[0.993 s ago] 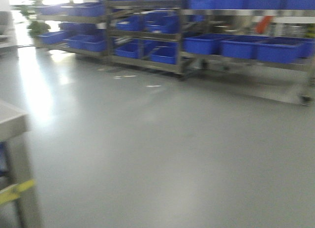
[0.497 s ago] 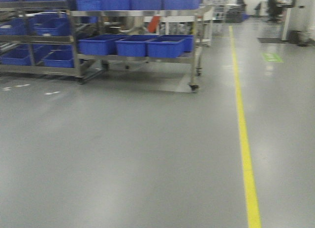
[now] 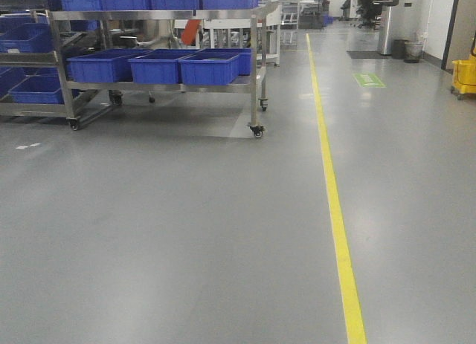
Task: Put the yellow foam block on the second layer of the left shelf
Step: 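Drive the base away from the table holding the cube in the right gripper, then drive and turn the base toward the shelf rack of blue bins, then extend the right gripper with the cube into the blue bin on the shelf, then open the right gripper to drop the cube into the bin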
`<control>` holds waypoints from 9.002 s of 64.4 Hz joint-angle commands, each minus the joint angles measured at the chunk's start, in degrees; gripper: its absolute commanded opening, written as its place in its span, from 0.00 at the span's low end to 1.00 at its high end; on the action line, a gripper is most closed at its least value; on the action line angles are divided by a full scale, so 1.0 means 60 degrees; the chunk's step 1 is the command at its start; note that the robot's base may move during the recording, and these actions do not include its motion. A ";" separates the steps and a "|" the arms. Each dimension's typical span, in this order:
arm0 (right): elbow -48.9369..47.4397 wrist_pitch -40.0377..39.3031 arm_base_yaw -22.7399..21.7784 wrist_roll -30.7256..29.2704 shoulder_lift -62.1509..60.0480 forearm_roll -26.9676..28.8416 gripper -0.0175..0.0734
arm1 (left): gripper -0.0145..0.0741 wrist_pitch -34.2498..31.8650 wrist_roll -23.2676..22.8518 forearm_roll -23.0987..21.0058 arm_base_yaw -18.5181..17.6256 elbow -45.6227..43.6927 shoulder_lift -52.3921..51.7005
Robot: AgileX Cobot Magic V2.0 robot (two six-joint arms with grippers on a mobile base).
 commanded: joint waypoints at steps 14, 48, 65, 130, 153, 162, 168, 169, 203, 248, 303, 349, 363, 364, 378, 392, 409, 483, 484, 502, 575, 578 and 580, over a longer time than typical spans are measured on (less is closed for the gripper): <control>-0.0238 -0.0839 -0.0034 -0.0081 0.0162 -0.0179 0.56 | 0.32 -0.0825 -0.0037 -0.0029 -0.0021 0.0246 -0.0156; -0.0238 -0.0839 -0.0034 -0.0081 0.0162 -0.0179 0.56 | 0.32 -0.0825 -0.0037 -0.0029 -0.0021 0.0246 -0.0156; -0.0238 -0.0839 -0.0034 -0.0081 0.0173 -0.0179 0.56 | 0.32 -0.0825 -0.0037 -0.0029 -0.0021 0.0246 -0.0156; -0.0238 -0.0839 -0.0034 -0.0081 0.0173 -0.0179 0.56 | 0.32 -0.0825 -0.0037 -0.0029 -0.0021 0.0246 -0.0156; -0.0238 -0.0839 -0.0034 -0.0081 0.0173 -0.0179 0.56 | 0.32 -0.0825 -0.0037 -0.0029 -0.0021 0.0246 -0.0156; -0.0238 -0.0839 -0.0034 -0.0081 0.0173 -0.0179 0.56 | 0.32 -0.0825 -0.0037 -0.0029 -0.0021 0.0246 -0.0156; -0.0238 -0.0839 -0.0034 -0.0081 0.0173 -0.0179 0.56 | 0.32 -0.0825 -0.0037 -0.0029 -0.0021 0.0246 -0.0156; -0.0238 -0.0839 -0.0034 -0.0081 0.0173 -0.0179 0.56 | 0.32 -0.0825 -0.0037 -0.0029 -0.0021 0.0246 -0.0156; -0.0238 -0.0839 -0.0034 -0.0081 0.0173 -0.0179 0.56 | 0.32 -0.0825 -0.0037 -0.0029 -0.0021 0.0246 -0.0156; -0.0238 -0.0839 -0.0034 -0.0081 0.0173 -0.0179 0.56 | 0.32 -0.0825 -0.0037 -0.0029 -0.0021 0.0246 -0.0156; -0.0238 -0.0839 -0.0034 -0.0081 0.0173 -0.0179 0.56 | 0.32 -0.0825 -0.0037 -0.0029 -0.0001 0.0246 -0.0156; -0.0238 -0.0839 -0.0015 -0.0081 0.0173 -0.0179 0.56 | 0.32 -0.0825 -0.0037 -0.0029 -0.0001 0.0246 -0.0156; -0.0238 -0.0839 -0.0015 -0.0081 0.0173 -0.0179 0.56 | 0.32 -0.0825 -0.0037 -0.0029 -0.0001 0.0246 -0.0156; -0.0238 -0.0839 -0.0015 -0.0081 0.0173 -0.0179 0.56 | 0.32 -0.0825 -0.0037 -0.0029 -0.0001 0.0246 -0.0156; -0.0238 -0.0839 -0.0015 -0.0081 0.0173 -0.0179 0.56 | 0.32 -0.0825 -0.0037 -0.0029 -0.0001 0.0246 -0.0156; -0.0238 -0.0839 -0.0015 -0.0081 0.0173 -0.0179 0.56 | 0.32 -0.0825 -0.0037 -0.0029 -0.0001 0.0246 -0.0156; -0.0408 -0.0861 -0.0015 -0.0081 0.0486 -0.0179 0.56 | 0.32 -0.0825 -0.0037 -0.0029 -0.0001 0.0246 -0.0156; -0.8164 -0.0188 -0.1992 -0.3122 1.4058 0.2021 0.56 | 0.32 -0.0825 -0.0037 -0.0029 -0.0001 0.0246 -0.0156; -0.8164 -0.0285 -0.2013 -0.3122 1.4149 0.2021 0.56 | 0.32 -0.0825 -0.0037 -0.0029 -0.0001 0.0246 -0.0156; -0.8164 -0.1471 -0.2033 -0.3122 1.5317 0.2011 0.56 | 0.32 -0.0825 -0.0037 -0.0029 -0.0001 0.0246 -0.0156; -0.7299 -0.1685 -0.2033 -0.3122 1.3145 0.2105 0.82 | 0.32 -0.0825 -0.0037 -0.0029 -0.0001 0.0246 -0.0156; -0.6965 -0.1831 -0.2033 -0.3122 1.2707 0.2157 0.76 | 0.32 -0.0825 -0.0037 -0.0029 -0.0001 0.0246 -0.0156; -0.6727 -0.1903 -0.2033 -0.3122 1.2405 0.2159 0.70 | 0.32 -0.0825 -0.0037 -0.0029 -0.0001 0.0246 -0.0156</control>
